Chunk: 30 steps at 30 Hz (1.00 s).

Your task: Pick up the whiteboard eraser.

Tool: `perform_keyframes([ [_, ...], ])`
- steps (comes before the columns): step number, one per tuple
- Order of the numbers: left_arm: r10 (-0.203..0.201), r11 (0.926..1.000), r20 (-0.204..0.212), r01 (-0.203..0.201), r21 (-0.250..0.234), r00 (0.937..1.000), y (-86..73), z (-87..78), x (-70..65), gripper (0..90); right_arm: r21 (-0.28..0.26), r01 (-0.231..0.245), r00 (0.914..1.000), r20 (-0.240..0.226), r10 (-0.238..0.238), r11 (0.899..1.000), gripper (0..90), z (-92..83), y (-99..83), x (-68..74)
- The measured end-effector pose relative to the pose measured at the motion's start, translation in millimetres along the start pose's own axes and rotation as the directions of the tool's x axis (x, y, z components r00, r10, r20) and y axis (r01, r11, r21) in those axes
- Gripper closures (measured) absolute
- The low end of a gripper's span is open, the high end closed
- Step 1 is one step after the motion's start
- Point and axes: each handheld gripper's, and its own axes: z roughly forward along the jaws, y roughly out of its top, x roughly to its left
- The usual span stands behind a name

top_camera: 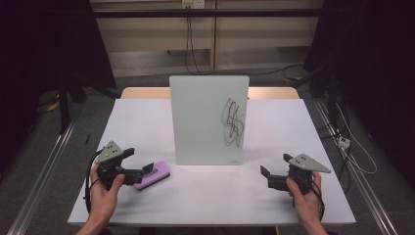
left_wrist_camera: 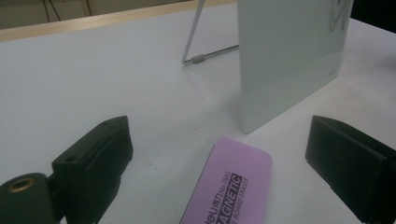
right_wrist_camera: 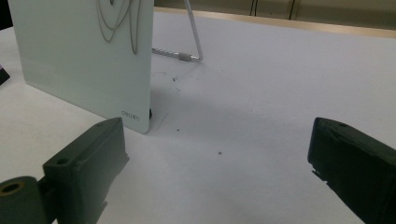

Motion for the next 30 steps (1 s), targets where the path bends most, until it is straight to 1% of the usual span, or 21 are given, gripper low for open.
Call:
perform_keyframes([
  [2,0.002,0.9999,-0.005,-0.002,0.013,1.0,0.7,0.1,0.6,5.9,0.002,-0.001,1.0,0.0,0.001,1.0,4.2,0.6,0.0,-0.1],
  [3,0.007,0.9999,0.003,-0.007,0.013,1.0,0.8,0.2,1.1,5.9,0.001,0.0,1.0,0.0,0.0,1.0,4.2,0.8,0.0,0.0],
  [5,0.009,0.9994,0.014,-0.009,0.032,0.9999,1.9,0.2,1.8,5.5,0.006,0.001,1.0,0.0,-0.001,1.0,4.2,1.6,-0.2,0.2],
  [6,0.017,0.9988,0.044,-0.019,0.045,0.9989,2.5,0.9,1.6,5.6,0.007,0.001,1.0,0.0,-0.001,1.0,4.2,1.7,-0.2,0.2],
  [8,0.023,0.9983,0.049,-0.026,0.051,0.9985,2.4,1.4,1.0,6.3,0.008,0.001,1.0,-0.002,-0.001,1.0,4.2,1.8,-0.3,0.3],
  [9,0.034,0.9976,0.047,-0.037,0.059,0.9983,1.6,2.2,-0.1,6.3,0.008,0.0,1.0,-0.003,0.0,1.0,4.2,1.6,-0.3,0.5],
  [11,0.05,0.9949,0.056,-0.054,0.084,0.9972,0.0,3.8,-1.8,6.3,0.009,-0.002,1.0,-0.007,0.003,1.0,4.1,1.2,-0.5,0.9],
  [12,0.054,0.9942,0.06,-0.06,0.089,0.9967,-0.9,4.9,-3.0,6.1,0.009,-0.002,1.0,-0.007,0.002,1.0,4.1,1.1,-0.7,0.9],
  [13,0.068,0.9917,0.063,-0.074,0.105,0.9957,-0.8,5.6,-4.2,6.1,0.009,-0.002,1.0,-0.007,0.002,1.0,4.1,1.1,-0.7,0.9],
  [16,0.101,0.985,0.082,-0.112,0.132,0.9915,-0.4,8.9,-6.8,6.4,0.009,0.0,1.0,-0.008,0.0,1.0,4.1,1.1,-0.6,0.7],
  [18,0.128,0.9787,0.084,-0.14,0.151,0.9882,0.0,10.8,-8.1,7.3,0.009,-0.001,1.0,-0.007,0.002,1.0,4.1,1.3,-0.5,0.7],
  [19,0.14,0.9743,0.087,-0.153,0.165,0.9863,0.1,11.9,-8.6,7.6,0.008,-0.001,1.0,-0.007,0.001,1.0,4.1,1.4,-0.4,0.8],
  [23,0.156,0.965,0.073,-0.168,0.201,0.985,0.1,13.8,-9.0,8.5,0.007,0.007,1.0,-0.007,-0.007,1.0,4.0,2.0,0.4,2.0],
  [24,0.151,0.9632,0.088,-0.167,0.211,0.9845,-0.2,14.7,-8.6,8.4,0.007,0.009,0.9999,-0.007,-0.009,1.0,4.0,2.3,0.5,2.4],
  [26,0.16,0.9578,0.093,-0.177,0.227,0.9828,0.2,15.4,-7.5,8.3,0.008,0.009,0.9999,-0.009,-0.009,1.0,4.0,3.0,0.6,3.3],
  [27,0.167,0.9525,0.092,-0.185,0.242,0.9817,0.8,15.6,-7.6,8.2,0.009,0.01,0.9999,-0.009,-0.01,1.0,4.0,3.2,0.6,3.7],
  [28,0.162,0.9529,0.098,-0.181,0.243,0.982,1.3,16.4,-7.0,7.6,0.012,0.012,0.9999,-0.007,-0.012,1.0,4.0,3.3,0.5,4.0],
  [29,0.179,0.9481,0.101,-0.199,0.248,0.9786,2.7,16.7,-5.9,8.1,0.013,0.011,0.9999,-0.008,-0.011,1.0,4.0,3.5,0.6,4.2],
  [30,0.174,0.9476,0.105,-0.195,0.253,0.9792,3.8,17.6,-5.8,8.1,0.013,0.011,0.9999,-0.008,-0.011,1.0,4.0,3.5,0.6,4.2],
])
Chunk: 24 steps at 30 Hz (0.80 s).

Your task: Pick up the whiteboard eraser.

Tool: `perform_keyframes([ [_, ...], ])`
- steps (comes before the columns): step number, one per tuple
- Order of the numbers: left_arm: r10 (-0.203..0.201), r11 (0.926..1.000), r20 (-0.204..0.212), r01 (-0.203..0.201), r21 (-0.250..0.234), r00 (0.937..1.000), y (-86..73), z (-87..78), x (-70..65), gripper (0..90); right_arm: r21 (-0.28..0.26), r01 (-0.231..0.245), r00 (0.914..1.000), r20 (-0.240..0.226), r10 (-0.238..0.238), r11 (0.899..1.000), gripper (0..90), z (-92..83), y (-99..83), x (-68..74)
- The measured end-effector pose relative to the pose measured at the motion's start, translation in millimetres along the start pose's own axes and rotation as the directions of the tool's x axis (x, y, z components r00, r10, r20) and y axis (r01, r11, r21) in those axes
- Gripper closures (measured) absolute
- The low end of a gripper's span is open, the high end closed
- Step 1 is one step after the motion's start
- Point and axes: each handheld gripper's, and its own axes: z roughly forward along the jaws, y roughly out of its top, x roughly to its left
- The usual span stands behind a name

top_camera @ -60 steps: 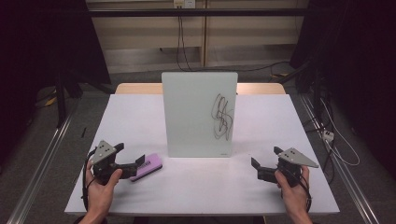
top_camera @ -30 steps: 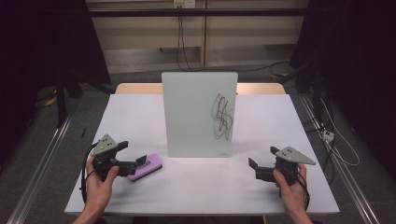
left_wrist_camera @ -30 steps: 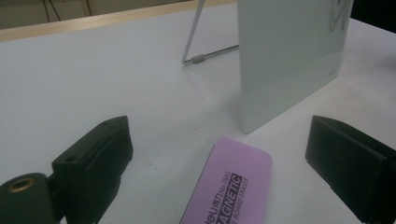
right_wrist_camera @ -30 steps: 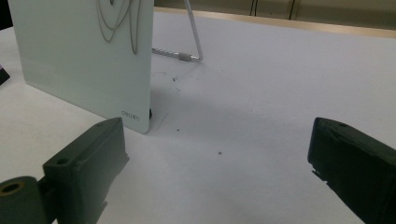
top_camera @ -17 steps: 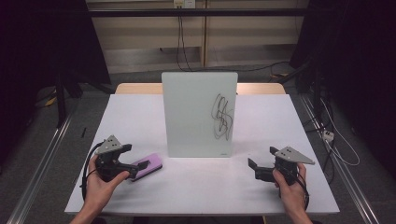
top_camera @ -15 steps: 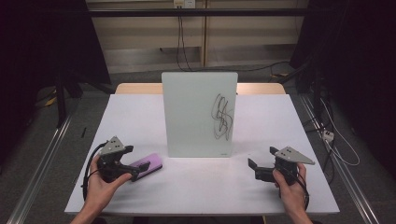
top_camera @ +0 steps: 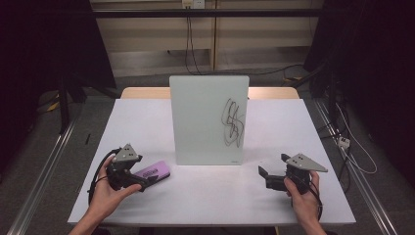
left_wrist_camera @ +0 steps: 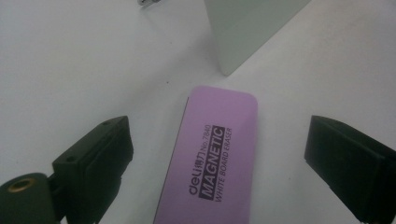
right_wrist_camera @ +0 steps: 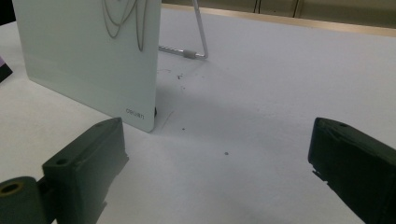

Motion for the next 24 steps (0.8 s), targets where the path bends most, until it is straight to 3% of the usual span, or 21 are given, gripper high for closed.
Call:
perform_keyframes([
  [3,0.007,0.9997,0.015,-0.008,0.023,0.9999,4.6,0.5,2.4,10.5,-0.001,-0.001,1.0,-0.002,0.001,1.0,4.0,-0.4,0.0,0.1],
  [4,0.02,0.999,-0.005,-0.02,0.039,0.9998,6.4,0.5,1.7,10.8,-0.002,-0.002,1.0,0.0,0.002,1.0,4.0,-0.6,0.1,0.3],
  [5,0.027,0.9984,0.011,-0.028,0.049,0.9996,7.9,1.9,1.7,10.8,-0.002,-0.002,1.0,0.0,0.002,1.0,4.0,-0.6,0.1,0.3],
  [8,0.059,0.9946,0.04,-0.062,0.084,0.9975,11.3,5.7,1.1,14.3,0.0,0.0,1.0,-0.001,0.0,1.0,4.0,-0.7,0.0,0.3],
  [12,0.075,0.9882,0.038,-0.079,0.131,0.9965,11.0,12.2,-1.8,15.0,0.001,0.004,1.0,-0.001,-0.004,1.0,4.0,-0.5,0.0,1.0],
  [16,0.081,0.9803,0.067,-0.091,0.175,0.9945,10.0,16.6,0.2,17.4,0.003,0.006,1.0,-0.004,-0.006,1.0,4.0,0.2,0.0,1.5],
  [17,0.077,0.9807,0.054,-0.085,0.176,0.9956,9.9,17.5,0.1,19.8,0.004,0.005,1.0,-0.005,-0.005,1.0,4.0,0.3,0.0,1.7],
  [18,0.07,0.9815,0.066,-0.081,0.174,0.9953,9.7,18.5,1.7,21.2,0.004,0.007,1.0,-0.007,-0.007,1.0,4.0,0.4,0.0,1.7],
  [24,0.075,0.9746,0.073,-0.088,0.206,0.9946,8.3,22.0,2.5,24.0,0.003,0.003,0.9999,-0.011,-0.003,1.0,4.0,0.0,-0.2,1.4],
])
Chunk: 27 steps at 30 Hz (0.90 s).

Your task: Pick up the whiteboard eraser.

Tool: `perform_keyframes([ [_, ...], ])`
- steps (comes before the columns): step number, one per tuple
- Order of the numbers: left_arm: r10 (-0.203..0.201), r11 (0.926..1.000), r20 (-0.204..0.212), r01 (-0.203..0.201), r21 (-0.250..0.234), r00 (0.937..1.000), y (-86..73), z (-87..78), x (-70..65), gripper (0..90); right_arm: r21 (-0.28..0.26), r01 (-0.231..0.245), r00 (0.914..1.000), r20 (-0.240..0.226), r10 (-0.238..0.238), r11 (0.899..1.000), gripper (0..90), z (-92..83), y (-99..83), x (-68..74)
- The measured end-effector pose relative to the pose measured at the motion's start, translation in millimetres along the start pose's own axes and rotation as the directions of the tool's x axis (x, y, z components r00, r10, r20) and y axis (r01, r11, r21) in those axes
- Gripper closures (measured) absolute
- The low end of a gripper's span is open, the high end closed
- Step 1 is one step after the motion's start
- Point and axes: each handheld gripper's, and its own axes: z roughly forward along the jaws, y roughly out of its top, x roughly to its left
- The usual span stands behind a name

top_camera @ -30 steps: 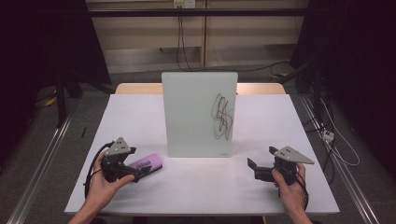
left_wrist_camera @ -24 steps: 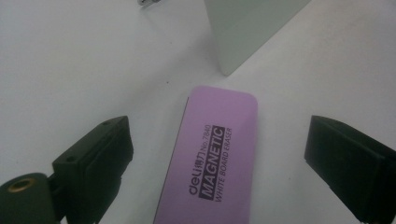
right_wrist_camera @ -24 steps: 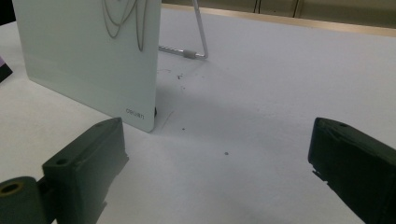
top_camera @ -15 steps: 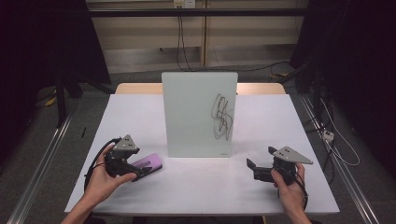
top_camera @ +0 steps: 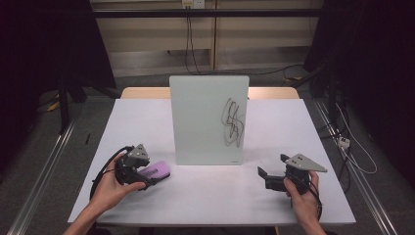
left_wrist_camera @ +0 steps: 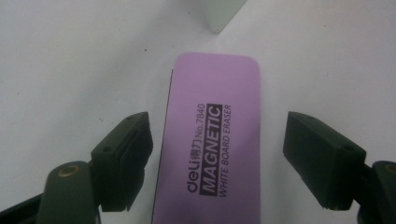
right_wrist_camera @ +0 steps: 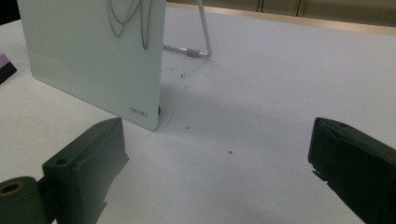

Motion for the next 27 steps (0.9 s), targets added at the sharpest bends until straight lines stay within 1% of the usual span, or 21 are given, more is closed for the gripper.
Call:
perform_keyframes([
  [1,0.009,0.9999,0.001,-0.009,0.005,1.0,0.1,-0.1,0.1,25.5,0.0,-0.001,1.0,0.0,0.001,1.0,4.0,0.0,0.0,0.0],
  [2,0.004,1.0,-0.001,-0.004,0.002,1.0,0.1,0.7,-0.4,26.9,0.0,-0.001,1.0,-0.001,0.001,1.0,4.0,0.1,0.0,-0.1],
  [3,0.018,0.9998,-0.002,-0.018,0.013,0.9998,0.2,0.8,-0.1,28.1,0.001,0.0,1.0,-0.001,0.0,1.0,4.0,0.2,0.0,0.0],
  [4,0.013,0.9997,0.002,-0.013,0.018,0.9999,0.2,0.9,-0.2,31.3,0.002,0.0,1.0,-0.001,0.0,1.0,4.0,0.3,-0.1,0.1],
  [5,0.015,0.9998,-0.003,-0.015,0.015,0.9999,0.1,1.7,-0.1,33.5,0.001,0.0,1.0,-0.002,0.0,1.0,4.0,0.4,0.0,0.2],
  [6,0.019,0.9996,-0.002,-0.019,0.019,0.9998,0.0,2.4,0.3,33.5,0.001,0.001,1.0,-0.003,-0.001,1.0,4.0,0.4,0.0,0.2],
  [7,0.01,0.9998,-0.003,-0.01,0.017,0.9999,-0.3,3.4,-0.4,34.3,0.001,0.001,1.0,-0.003,-0.001,1.0,4.0,0.4,0.0,0.3],
  [8,0.02,0.9995,-0.008,-0.02,0.025,0.9998,-0.5,3.7,0.4,34.9,0.002,0.001,1.0,-0.003,-0.001,1.0,4.0,0.5,0.0,0.3],
  [10,0.025,0.9989,-0.001,-0.025,0.039,0.9997,-0.9,4.5,1.9,34.9,0.003,0.0,1.0,-0.004,0.0,1.0,4.0,0.8,-0.1,0.2],
  [13,0.023,0.9984,0.002,-0.023,0.052,0.9997,-2.0,6.6,2.7,35.4,0.004,0.0,1.0,-0.003,0.0,1.0,4.0,0.8,-0.2,0.2],
  [14,0.035,0.9976,0.004,-0.036,0.059,0.9994,-1.7,7.2,3.3,35.8,0.004,0.0,1.0,-0.004,0.0,1.0,4.0,0.7,-0.3,0.2],
  [18,0.025,0.9984,0.001,-0.025,0.051,0.9997,-1.8,9.1,3.1,37.1,0.002,0.001,1.0,-0.007,-0.001,1.0,4.0,0.6,-0.2,0.2],
  [19,0.025,0.9984,0.003,-0.025,0.051,0.9997,-1.9,9.7,2.8,37.5,0.001,0.002,1.0,-0.008,-0.002,1.0,4.0,0.6,-0.2,0.3],
  [20,0.03,0.9976,-0.001,-0.03,0.062,0.9995,-1.6,9.7,2.6,37.6,0.002,0.002,1.0,-0.007,-0.002,1.0,4.0,0.6,-0.2,0.5],
  [21,0.032,0.9979,-0.012,-0.031,0.057,0.9994,-1.6,10.4,1.8,38.2,0.002,0.004,1.0,-0.006,-0.004,1.0,4.0,0.5,-0.1,0.7],
  [27,0.037,0.9978,-0.01,-0.037,0.055,0.9992,-1.0,11.1,1.2,39.5,0.001,0.0,1.0,-0.009,0.0,1.0,4.0,0.8,-0.2,0.3],
])
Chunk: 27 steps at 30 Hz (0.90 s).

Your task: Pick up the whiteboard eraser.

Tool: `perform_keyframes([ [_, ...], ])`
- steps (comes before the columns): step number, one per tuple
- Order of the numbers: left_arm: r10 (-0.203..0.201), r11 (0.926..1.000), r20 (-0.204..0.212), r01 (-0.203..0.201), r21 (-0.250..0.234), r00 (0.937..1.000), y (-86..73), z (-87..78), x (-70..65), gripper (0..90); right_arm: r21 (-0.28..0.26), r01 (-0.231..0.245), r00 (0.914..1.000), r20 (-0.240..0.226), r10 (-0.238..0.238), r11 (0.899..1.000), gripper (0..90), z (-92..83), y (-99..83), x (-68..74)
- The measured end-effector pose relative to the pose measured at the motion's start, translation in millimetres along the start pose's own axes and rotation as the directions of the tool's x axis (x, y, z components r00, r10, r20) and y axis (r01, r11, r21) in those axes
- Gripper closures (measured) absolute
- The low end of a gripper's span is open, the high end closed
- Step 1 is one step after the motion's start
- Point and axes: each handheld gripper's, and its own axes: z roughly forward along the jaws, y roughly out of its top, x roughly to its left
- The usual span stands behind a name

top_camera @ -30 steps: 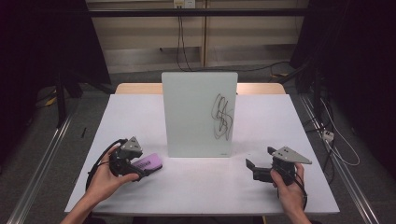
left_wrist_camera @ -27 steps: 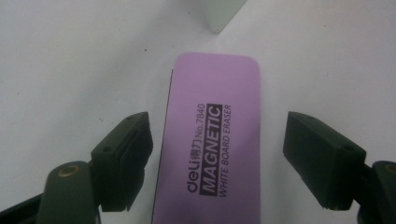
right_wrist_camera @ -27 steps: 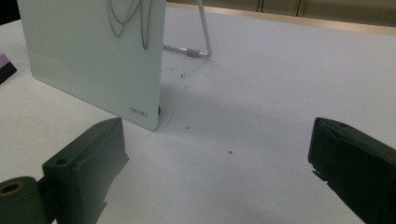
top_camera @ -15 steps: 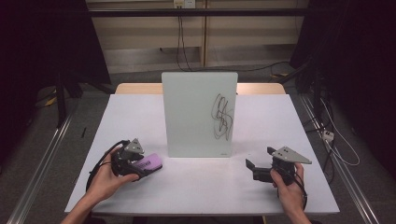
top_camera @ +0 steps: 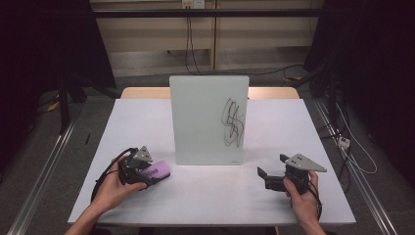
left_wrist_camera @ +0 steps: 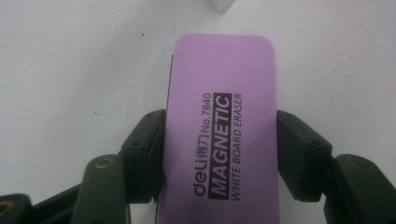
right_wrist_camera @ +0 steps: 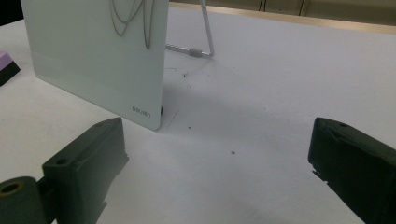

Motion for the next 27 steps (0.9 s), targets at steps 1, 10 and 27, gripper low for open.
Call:
perform_keyframes([
  [1,0.005,1.0,0.001,-0.005,0.004,1.0,0.1,-0.2,0.5,39.6,0.0,0.001,1.0,0.0,-0.001,1.0,4.0,0.1,0.0,0.0],
  [10,-0.003,1.0,0.002,0.003,0.006,1.0,-0.8,-1.2,0.6,40.4,0.002,-0.002,1.0,0.002,0.002,1.0,4.0,0.2,0.0,0.1],
  [27,-0.055,0.9908,-0.027,0.051,-0.125,0.9981,-4.0,-15.0,-1.7,40.8,0.004,0.001,1.0,-0.004,-0.001,1.0,4.0,1.1,-0.2,-0.2],
])
